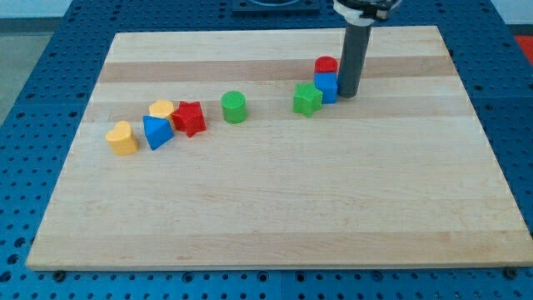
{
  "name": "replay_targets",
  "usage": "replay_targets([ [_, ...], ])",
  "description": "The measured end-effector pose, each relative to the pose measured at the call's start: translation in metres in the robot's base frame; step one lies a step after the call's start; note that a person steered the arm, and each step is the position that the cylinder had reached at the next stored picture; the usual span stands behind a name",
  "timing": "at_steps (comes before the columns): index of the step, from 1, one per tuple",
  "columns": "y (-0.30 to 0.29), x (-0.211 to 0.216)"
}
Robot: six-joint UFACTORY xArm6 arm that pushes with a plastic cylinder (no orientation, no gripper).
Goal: Push the green circle up a bit
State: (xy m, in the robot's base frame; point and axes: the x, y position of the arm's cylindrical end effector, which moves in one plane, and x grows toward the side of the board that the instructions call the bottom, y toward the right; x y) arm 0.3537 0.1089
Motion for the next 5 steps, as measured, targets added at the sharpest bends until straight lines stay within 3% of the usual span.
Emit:
replay_targets([
  [2,-0.006,0.052],
  [4,-0.094,0.096],
  [5,-0.135,0.095],
])
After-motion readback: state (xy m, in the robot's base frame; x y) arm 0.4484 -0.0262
